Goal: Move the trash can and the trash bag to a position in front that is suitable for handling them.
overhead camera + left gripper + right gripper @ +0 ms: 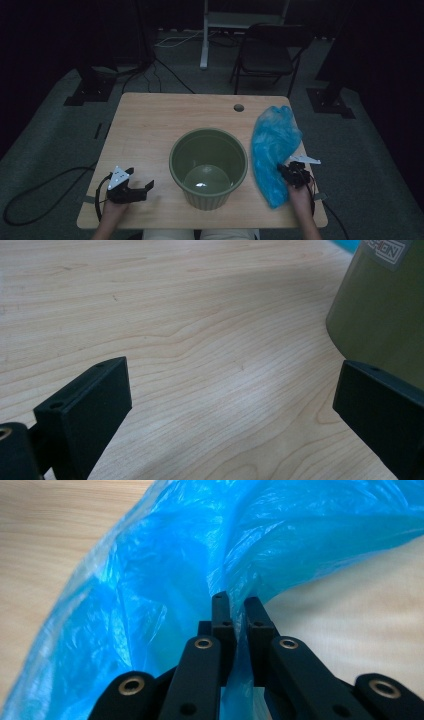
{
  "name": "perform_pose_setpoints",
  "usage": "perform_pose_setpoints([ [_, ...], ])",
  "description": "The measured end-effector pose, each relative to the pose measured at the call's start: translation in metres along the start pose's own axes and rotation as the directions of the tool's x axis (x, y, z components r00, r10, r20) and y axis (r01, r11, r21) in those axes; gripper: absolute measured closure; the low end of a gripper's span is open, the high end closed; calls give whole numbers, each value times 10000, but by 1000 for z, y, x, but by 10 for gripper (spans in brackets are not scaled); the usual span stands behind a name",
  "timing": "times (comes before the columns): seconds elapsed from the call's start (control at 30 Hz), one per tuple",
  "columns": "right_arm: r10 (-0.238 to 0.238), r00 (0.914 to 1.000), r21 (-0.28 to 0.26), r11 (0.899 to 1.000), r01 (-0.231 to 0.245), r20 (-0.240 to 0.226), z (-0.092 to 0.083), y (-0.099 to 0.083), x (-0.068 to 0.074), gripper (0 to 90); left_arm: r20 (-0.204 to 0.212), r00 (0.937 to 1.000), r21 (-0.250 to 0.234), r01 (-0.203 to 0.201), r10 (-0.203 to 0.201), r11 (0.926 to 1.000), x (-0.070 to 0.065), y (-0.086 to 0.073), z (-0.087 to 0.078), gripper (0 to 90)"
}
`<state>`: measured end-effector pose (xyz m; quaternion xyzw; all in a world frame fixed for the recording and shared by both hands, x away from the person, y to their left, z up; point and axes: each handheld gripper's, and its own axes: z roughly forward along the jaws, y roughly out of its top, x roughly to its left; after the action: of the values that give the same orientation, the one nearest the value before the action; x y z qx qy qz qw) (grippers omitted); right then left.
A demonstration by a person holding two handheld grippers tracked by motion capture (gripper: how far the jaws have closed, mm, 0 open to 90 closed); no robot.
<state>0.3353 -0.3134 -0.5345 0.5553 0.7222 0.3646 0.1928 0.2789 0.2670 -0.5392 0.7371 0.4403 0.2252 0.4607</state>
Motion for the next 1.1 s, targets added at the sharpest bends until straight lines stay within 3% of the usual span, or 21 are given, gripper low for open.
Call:
perform_pose_setpoints([
  [0.2, 438, 9963, 193, 9989, -425, -737, -34, -26, 7, 850, -46, 10000, 7, -12, 12, 10000, 0, 0, -1, 28],
  [0.3, 400, 9965, 235, 9990, -384, -738, -44, -37, 11, 837, 36, 10000, -14, 27, -27, 10000, -2, 1, -2, 28],
  [0.47, 241, 9951, 839, 9963, -160, -961, -73, -70, 29, 731, 12, 10000, -122, 36, -36, 9999, -2, 1, -4, 28],
  [0.57, 381, 9922, 1059, 9941, -255, -1186, -91, -89, 41, 549, 8, 10000, -128, 57, -57, 9999, -2, 0, -5, 28],
  [0.7, 609, 9945, 625, 9965, -557, -846, -114, -105, 47, 332, 12, 10000, -116, 95, -95, 9999, -1, 0, -4, 28],
  [0.8, 1004, 9926, 97, 9949, -1000, -684, -123, -102, 34, 230, 57, 9999, -123, 85, -85, 9999, -1, 0, -3, 28],
  [0.87, 1434, 9848, -140, 9893, -1454, -985, -123, -93, 20, 247, 158, 9998, -133, 122, -120, 9998, -1, 0, -2, 28],
  [0.93, 1527, 9818, -607, 9852, -1602, -1133, -120, -79, 6, 229, 178, 9998, -114, 97, -94, 9999, -2, 0, -1, 28],
  [1.0, 1633, 9835, -600, 9839, -1681, -775, -108, -60, -8, 195, 202, 9997, -91, 138, -136, 9999, -2, 0, -1, 28],
  [1.1, 1738, 9829, -243, 9842, -1755, -604, -79, -34, -24, 194, 220, 9997, -114, 145, -142, 9998, -1, 0, -2, 28],
])
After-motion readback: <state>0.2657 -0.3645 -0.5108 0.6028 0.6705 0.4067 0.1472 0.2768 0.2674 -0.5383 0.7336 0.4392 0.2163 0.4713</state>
